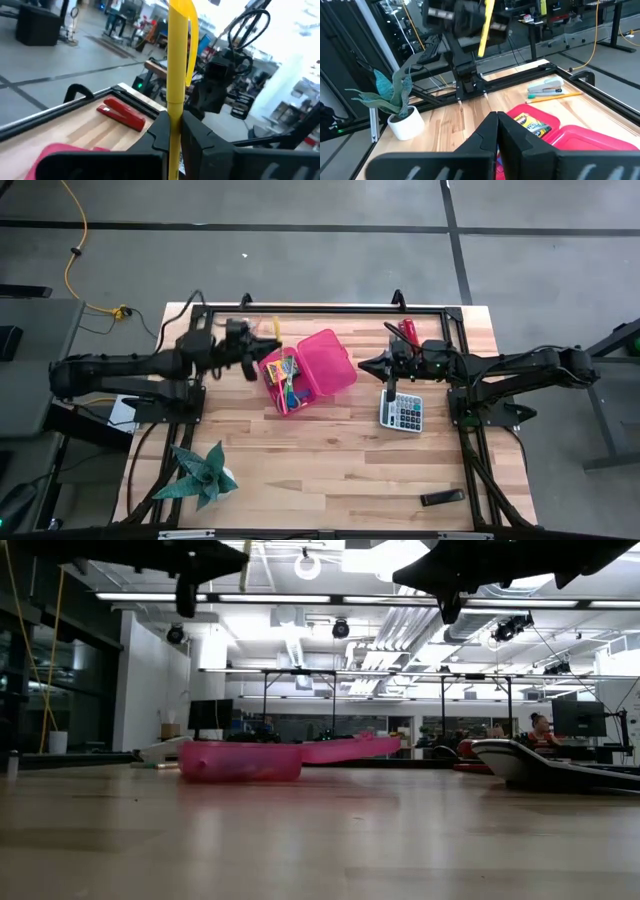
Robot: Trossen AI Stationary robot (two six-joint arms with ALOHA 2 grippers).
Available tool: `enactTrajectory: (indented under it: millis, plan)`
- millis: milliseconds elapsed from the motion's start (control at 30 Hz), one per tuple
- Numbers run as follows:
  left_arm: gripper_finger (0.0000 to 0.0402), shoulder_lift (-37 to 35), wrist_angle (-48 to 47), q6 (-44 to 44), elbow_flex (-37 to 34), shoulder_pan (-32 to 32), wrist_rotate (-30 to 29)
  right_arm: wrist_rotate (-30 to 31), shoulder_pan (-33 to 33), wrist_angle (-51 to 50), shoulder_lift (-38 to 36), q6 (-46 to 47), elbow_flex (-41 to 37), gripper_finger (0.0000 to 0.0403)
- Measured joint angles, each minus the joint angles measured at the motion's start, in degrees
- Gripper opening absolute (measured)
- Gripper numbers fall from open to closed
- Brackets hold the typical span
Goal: Pack school essentials
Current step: Put the yellow pen into the pink pencil box
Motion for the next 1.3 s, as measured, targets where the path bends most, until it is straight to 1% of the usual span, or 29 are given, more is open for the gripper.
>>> enactTrajectory:
  millis: [100, 167, 300, 567, 633, 700, 767, 800, 900, 1100, 1300]
  plan:
    - [0.0004, -2.5, 1.3, -0.4, -3.6, -5.2, -7.4, 0.0, 0.0, 0.5, 0.0, 0.0, 0.0, 0.0]
    - [0.0004, -3.0, 0.6, -0.5, -4.5, -7.2, -10.1, 0.0, 0.0, 0.8, 0.0, 0.0, 0.0, 0.0]
    - [0.0003, -3.0, 0.6, -0.5, -4.4, -8.9, -10.7, -0.2, 0.0, 0.9, 0.0, -0.6, 0.0, 0.0]
    - [0.0003, -3.1, 0.3, -0.5, -4.4, -8.9, -11.0, -0.2, 0.0, 0.9, 0.0, -0.5, 0.0, 0.0]
    - [0.0003, -2.4, -2.6, -0.2, -4.0, -9.4, -10.2, -0.2, 0.0, 0.9, 0.0, -0.4, 0.0, 0.0]
    - [0.0003, -0.2, -9.6, -2.1, -2.5, -10.4, -9.9, -0.2, 0.0, 0.9, 0.0, -0.4, 0.0, 0.0]
    - [0.0003, 3.2, -15.3, -5.5, -1.7, -11.5, -10.6, -0.2, 0.0, 0.9, 0.0, 0.0, 0.0, 0.0]
    - [0.0003, 5.1, -15.7, -7.8, -1.7, -12.1, -11.2, -0.2, 0.0, 0.9, 0.0, 0.4, 0.0, 0.0]
    - [0.0003, 11.4, -12.1, -16.5, -1.4, -14.2, -13.8, -0.2, 0.0, 0.9, 0.0, 0.9, 0.0, 0.0]
    - [0.0003, 25.0, -6.2, -37.4, -1.4, -18.2, -24.2, -0.2, 0.0, 0.8, 0.0, 1.1, 0.0, 0.0]
    - [0.0003, 36.7, -0.3, -52.6, -1.5, -19.9, -28.4, -0.2, 0.0, 0.8, 0.0, 0.6, 0.0, 0.0]
